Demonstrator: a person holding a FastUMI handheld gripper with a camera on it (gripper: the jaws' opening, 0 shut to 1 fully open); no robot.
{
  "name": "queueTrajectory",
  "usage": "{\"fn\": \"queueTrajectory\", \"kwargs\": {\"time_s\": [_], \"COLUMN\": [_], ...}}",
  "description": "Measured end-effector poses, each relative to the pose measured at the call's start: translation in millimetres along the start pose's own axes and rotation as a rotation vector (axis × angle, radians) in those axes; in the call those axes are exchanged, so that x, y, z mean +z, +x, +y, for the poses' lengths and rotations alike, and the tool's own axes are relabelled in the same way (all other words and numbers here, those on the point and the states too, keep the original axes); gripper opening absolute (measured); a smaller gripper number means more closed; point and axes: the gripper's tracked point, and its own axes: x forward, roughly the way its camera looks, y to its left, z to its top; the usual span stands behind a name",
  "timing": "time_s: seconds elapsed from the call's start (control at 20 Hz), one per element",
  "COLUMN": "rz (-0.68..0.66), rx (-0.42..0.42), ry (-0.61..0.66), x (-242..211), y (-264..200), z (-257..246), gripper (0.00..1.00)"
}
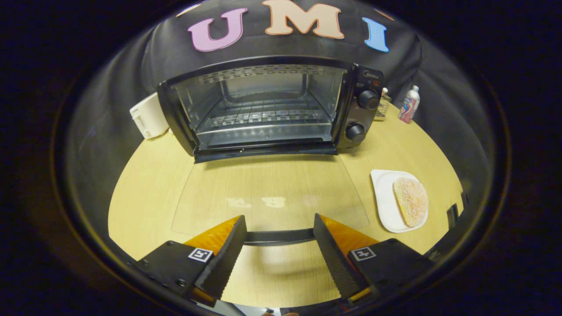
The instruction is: Open the toaster oven, put the food inside, and close the toaster oven door.
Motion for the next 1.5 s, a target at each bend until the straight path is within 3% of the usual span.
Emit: {"fn": "queueTrajectory", "kwargs": {"time_s": [0.35, 0.9, 1.2, 1.5], "rz": [-0.04, 0.048, 0.165, 0.173], "rx": [-0.157, -0.462, -0.445, -0.394], "ry": [-0.075, 0.052, 0.042, 0.076], "x": [34.5, 30.1, 0.1, -4.9], "y": [-3.7, 1.1, 27.0, 41.6], "z": [-69.2, -220.7, -246.0, -245.7], "gripper": [0.97, 0.97, 0.97, 0.97]}}
